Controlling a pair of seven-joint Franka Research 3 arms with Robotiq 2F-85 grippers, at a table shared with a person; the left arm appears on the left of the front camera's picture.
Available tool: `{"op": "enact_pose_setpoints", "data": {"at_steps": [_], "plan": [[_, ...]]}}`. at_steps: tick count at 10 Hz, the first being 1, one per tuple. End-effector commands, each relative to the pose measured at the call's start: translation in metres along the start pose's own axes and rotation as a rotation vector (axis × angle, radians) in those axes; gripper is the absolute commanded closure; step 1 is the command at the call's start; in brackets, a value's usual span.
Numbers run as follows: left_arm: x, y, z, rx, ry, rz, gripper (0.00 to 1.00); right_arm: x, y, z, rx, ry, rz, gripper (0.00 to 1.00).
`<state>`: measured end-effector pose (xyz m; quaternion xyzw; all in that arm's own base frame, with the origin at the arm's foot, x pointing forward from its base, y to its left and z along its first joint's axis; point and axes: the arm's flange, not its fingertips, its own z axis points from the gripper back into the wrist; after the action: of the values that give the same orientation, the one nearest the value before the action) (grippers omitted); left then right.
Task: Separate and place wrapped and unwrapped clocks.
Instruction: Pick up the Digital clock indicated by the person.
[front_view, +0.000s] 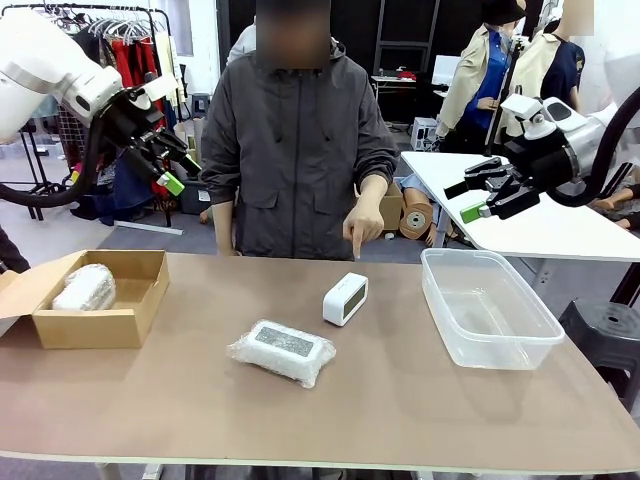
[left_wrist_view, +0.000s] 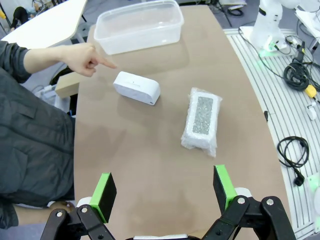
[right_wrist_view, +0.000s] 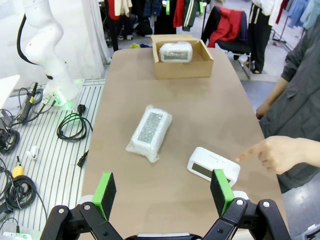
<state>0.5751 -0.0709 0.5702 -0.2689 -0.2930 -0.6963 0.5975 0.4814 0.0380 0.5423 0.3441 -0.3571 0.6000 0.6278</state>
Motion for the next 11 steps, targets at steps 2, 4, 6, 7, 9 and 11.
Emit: {"op": "enact_pose_setpoints", "data": {"at_steps": [2,4,6,7,9,11], "plan": [[-0.0005,-0.0007,0.0013,-0.004,-0.007,0.0,0.0,0.002,0.0002,0.0005,0.001,-0.007,0.005,0.0],[-0.0005,-0.0007,0.0013,-0.004,-0.007,0.0,0.0,0.002,0.0002,0.0005,0.001,-0.007,0.005,0.0],[-0.0005,-0.0007,0.0013,-0.004,-0.007,0.0,0.0,0.002,0.0002,0.0005,0.001,-0.007,0.005,0.0],[-0.0005,-0.0007,0.0013,-0.004,-0.007,0.0,0.0,0.002,0.0002,0.0005,0.001,-0.007,0.005,0.0],[-0.0005,-0.0007,0.0013,-0.004,-0.007,0.0,0.0,0.002,0.0002,0.0005,0.001,-0.007,0.005,0.0],[-0.0005,-0.0007,0.0013,-0.004,-0.007,0.0,0.0,0.002,0.0002,0.0005,0.001,-0.007,0.005,0.0]]}}
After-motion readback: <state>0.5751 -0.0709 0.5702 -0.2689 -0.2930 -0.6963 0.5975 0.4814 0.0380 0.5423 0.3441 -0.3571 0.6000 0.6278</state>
